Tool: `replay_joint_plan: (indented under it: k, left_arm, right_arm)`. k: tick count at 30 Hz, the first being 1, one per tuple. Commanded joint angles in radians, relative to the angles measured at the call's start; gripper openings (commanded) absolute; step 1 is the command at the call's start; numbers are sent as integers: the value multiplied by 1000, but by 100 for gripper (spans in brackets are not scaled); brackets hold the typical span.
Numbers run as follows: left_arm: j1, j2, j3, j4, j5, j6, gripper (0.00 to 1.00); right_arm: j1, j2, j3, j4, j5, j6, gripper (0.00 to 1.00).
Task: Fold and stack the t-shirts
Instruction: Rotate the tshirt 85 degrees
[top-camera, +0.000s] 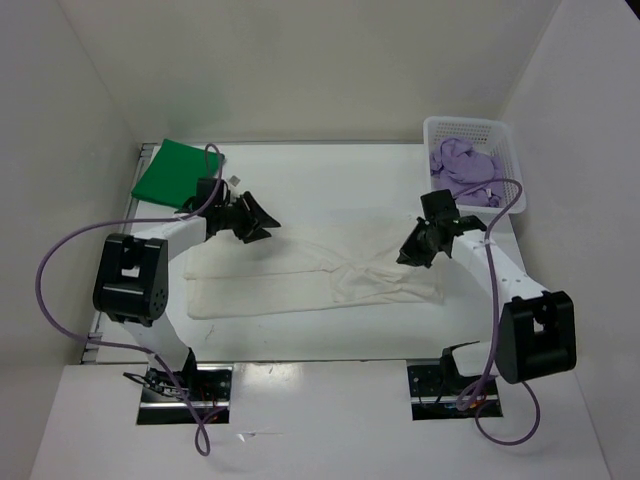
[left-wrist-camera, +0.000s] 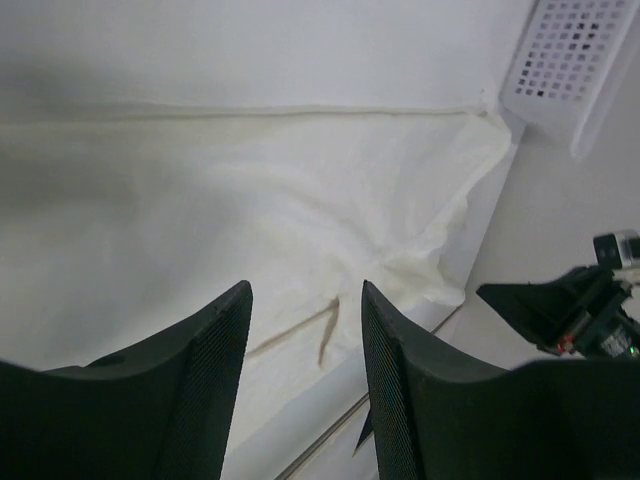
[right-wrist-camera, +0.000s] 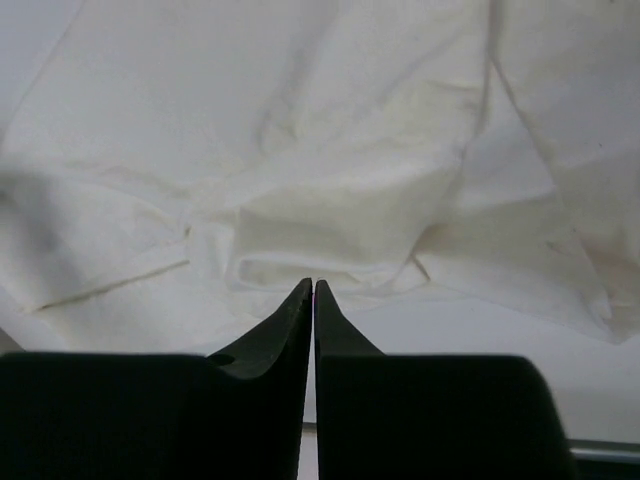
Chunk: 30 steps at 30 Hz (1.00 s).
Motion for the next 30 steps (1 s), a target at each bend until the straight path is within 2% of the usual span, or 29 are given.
replay_joint_plan:
  k: [1,5,9,11,13,22,30]
  left_arm:
    - [-35,-84,-38,-4,-11,27,55]
    - [-121,-147,-35,-52,0,64,54]
    - [-199,-136,11,-119,-81,136,54]
    - [-199,-99,11,-101,-92,136,54]
    - [-199,-51,11,-92,-103,136,54]
    - [-140,72,22,-32,-104,99,54]
    - [14,161,-2,-1,-27,39,54]
  right_arm:
    - [9,66,23,99,-3,-17,6]
    - [9,183,47,144,86,-57,6]
    - [-72,226,116,218,138,-78,33]
    - [-113,260,159,239,173,-112,43]
    - [-124,298,200,239,204,-123,46]
    - [-170,359,190,305,250,-172,46]
    - [-170,438,190,345,210,-172,46]
